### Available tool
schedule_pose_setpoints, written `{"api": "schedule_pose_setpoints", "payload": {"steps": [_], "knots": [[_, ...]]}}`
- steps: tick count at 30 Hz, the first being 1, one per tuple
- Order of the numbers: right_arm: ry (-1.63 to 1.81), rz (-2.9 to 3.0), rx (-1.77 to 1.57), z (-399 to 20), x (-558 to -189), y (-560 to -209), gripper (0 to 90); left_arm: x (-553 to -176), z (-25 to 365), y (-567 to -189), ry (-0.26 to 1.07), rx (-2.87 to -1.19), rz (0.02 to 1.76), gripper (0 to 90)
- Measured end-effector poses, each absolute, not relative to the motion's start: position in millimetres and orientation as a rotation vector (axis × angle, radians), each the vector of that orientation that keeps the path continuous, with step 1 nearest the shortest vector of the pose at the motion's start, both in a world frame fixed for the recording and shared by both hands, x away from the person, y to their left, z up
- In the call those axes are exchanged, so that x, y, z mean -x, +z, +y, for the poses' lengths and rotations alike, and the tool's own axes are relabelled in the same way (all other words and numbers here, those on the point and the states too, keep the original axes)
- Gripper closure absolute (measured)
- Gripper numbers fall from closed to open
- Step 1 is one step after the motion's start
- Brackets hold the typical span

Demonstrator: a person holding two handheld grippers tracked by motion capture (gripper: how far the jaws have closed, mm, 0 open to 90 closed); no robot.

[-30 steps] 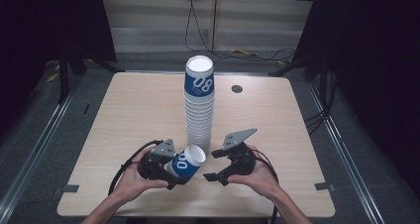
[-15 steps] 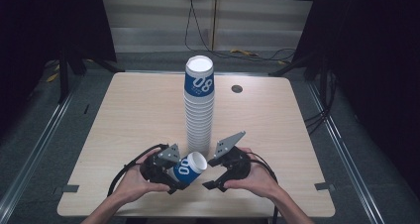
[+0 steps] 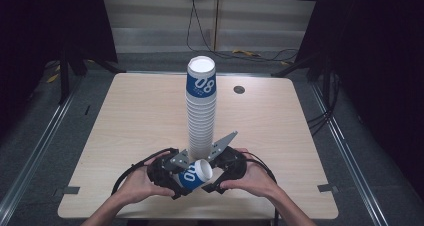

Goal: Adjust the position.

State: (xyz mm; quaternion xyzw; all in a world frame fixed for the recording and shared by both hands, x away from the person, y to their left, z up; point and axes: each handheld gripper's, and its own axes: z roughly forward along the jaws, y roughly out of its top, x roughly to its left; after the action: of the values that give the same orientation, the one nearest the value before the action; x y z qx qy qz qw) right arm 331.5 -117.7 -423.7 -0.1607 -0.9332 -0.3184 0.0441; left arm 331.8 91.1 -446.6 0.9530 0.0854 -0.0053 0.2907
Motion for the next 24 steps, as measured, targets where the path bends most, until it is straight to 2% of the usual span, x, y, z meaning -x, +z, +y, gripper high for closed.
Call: {"api": "schedule_pose_setpoints", "payload": {"steps": [9, 24], "knots": [[-0.877, -2.855, 0.426, -109.8, -330.8, -428.3, 25.0, -323.5, 84.7, -450.8, 0.003, -2.58, 0.186, 19.2], [-0.911, -2.846, 0.383, -102.0, -329.3, -427.2, 25.7, -315.4, 79.7, -446.6, 0.036, -2.582, 0.13, 19.3]]}}
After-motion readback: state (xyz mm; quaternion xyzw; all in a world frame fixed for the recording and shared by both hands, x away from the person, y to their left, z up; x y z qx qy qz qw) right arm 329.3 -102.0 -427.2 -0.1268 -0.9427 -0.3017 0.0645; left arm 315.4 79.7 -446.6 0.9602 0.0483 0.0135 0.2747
